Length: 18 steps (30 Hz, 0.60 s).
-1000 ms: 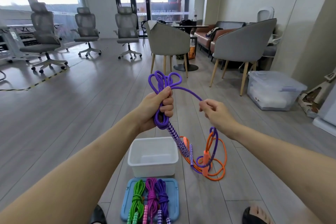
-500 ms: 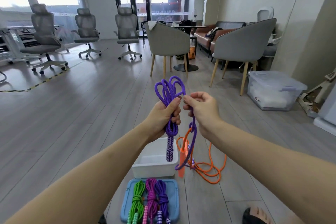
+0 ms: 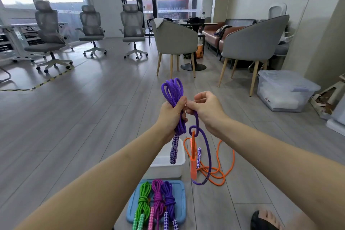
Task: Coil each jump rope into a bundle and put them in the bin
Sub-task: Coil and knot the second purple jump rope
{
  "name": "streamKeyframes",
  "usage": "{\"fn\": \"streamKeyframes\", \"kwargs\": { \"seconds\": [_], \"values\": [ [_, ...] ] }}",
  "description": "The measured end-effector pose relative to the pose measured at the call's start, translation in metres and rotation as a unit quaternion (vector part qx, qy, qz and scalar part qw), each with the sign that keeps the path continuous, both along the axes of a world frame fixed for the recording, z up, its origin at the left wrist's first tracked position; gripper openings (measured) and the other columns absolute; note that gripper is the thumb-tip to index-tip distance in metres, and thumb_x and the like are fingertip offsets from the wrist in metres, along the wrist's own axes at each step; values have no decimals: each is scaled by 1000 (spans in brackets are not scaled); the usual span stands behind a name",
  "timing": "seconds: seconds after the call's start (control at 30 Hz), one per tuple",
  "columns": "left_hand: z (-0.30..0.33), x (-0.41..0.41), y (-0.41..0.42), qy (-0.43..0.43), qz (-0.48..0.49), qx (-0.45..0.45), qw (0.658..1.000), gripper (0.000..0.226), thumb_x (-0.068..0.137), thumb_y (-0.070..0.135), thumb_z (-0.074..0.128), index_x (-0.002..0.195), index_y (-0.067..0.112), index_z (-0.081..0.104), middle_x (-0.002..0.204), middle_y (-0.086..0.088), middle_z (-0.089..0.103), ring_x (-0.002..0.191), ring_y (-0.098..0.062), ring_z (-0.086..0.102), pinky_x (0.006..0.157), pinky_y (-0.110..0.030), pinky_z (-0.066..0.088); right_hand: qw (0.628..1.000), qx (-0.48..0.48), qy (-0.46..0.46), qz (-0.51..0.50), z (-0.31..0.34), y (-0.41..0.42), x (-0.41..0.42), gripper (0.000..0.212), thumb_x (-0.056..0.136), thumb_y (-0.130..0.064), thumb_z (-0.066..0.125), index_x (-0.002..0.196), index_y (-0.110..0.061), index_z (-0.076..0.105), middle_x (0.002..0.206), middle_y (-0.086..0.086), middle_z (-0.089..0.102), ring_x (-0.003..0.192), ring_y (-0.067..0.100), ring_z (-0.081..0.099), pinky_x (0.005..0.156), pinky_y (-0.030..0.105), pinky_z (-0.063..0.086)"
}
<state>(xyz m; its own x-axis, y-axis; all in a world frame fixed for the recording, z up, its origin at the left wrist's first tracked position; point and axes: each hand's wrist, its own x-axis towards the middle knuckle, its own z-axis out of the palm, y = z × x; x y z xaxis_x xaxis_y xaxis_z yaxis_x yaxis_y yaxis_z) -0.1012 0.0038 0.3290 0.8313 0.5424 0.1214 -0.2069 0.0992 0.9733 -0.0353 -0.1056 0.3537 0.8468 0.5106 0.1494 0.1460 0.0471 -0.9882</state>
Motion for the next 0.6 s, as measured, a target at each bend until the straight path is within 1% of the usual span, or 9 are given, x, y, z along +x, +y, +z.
{"fn": "streamKeyframes", "kwargs": {
  "seconds": [0.1, 0.17, 0.23, 0.27, 0.3, 0.37, 0.43, 0.5, 0.6],
  "values": [
    [9, 3, -2, -18, 42, -22, 999, 25, 106, 25, 54, 99, 2, 60, 68, -7, 59, 60, -20, 60, 65, -38, 56, 996, -34, -10, 76, -5, -4, 4, 23, 96, -10, 69, 112, -12, 53, 101, 19, 68, 67, 16, 66, 63, 27, 56],
    [16, 4, 2, -40, 63, -62, 995, 25, 106, 28, 52, 104, 4, 61, 78, -5, 68, 71, -19, 69, 73, -38, 60, 987, -71, -37, 136, -10, -11, 6, 17, 100, -10, 64, 113, -11, 54, 88, 13, 70, 64, 17, 63, 58, 30, 52],
    [23, 5, 9, -80, 55, -123, 988, 27, 107, 28, 51, 118, 5, 58, 91, -6, 72, 83, -19, 74, 80, -38, 62, 977, -105, -71, 170, -14, -18, 9, 9, 104, -13, 57, 112, -10, 55, 76, 5, 66, 59, 17, 59, 54, 29, 49],
    [26, 6, 12, -95, 43, -149, 983, 28, 107, 28, 50, 120, 4, 57, 92, -7, 72, 83, -20, 74, 82, -39, 62, 972, -122, -84, 180, -15, -22, 11, 8, 105, -16, 54, 111, -10, 55, 71, 3, 64, 57, 16, 57, 53, 28, 48],
    [30, 6, 14, -110, 31, -171, 979, 27, 107, 28, 50, 115, 3, 57, 89, -7, 70, 80, -20, 74, 82, -41, 62, 968, -140, -93, 188, -16, -25, 13, 10, 106, -18, 53, 109, -10, 56, 68, 3, 61, 56, 15, 54, 53, 27, 47],
    [38, 6, 14, -142, 11, -215, 966, 22, 107, 27, 50, 102, 6, 56, 77, -4, 62, 67, -17, 68, 78, -40, 63, 956, -188, -107, 197, -21, -32, 18, 15, 107, -20, 53, 107, -6, 58, 67, 4, 55, 54, 12, 49, 52, 25, 44],
    [47, 5, 19, -171, -2, -262, 950, 21, 107, 28, 50, 94, 11, 54, 70, 0, 55, 56, -12, 57, 65, -32, 60, 939, -247, -127, 205, -30, -42, 25, 17, 106, -19, 54, 107, -3, 60, 69, 6, 52, 58, 12, 48, 55, 25, 43],
    [55, 1, 29, -194, -1, -299, 934, 22, 106, 30, 52, 91, 13, 54, 67, 2, 52, 51, -8, 49, 55, -24, 51, 918, -302, -141, 215, -41, -54, 33, 17, 105, -18, 53, 105, -3, 62, 70, 5, 52, 62, 14, 47, 59, 28, 43],
    [58, -3, 45, -202, 16, -295, 934, 26, 105, 33, 52, 88, 14, 54, 64, 4, 50, 47, -6, 44, 49, -20, 45, 908, -341, -131, 206, -53, -70, 45, 18, 107, -21, 51, 98, -10, 62, 69, 3, 50, 60, 12, 46, 60, 28, 43]
  ]
}}
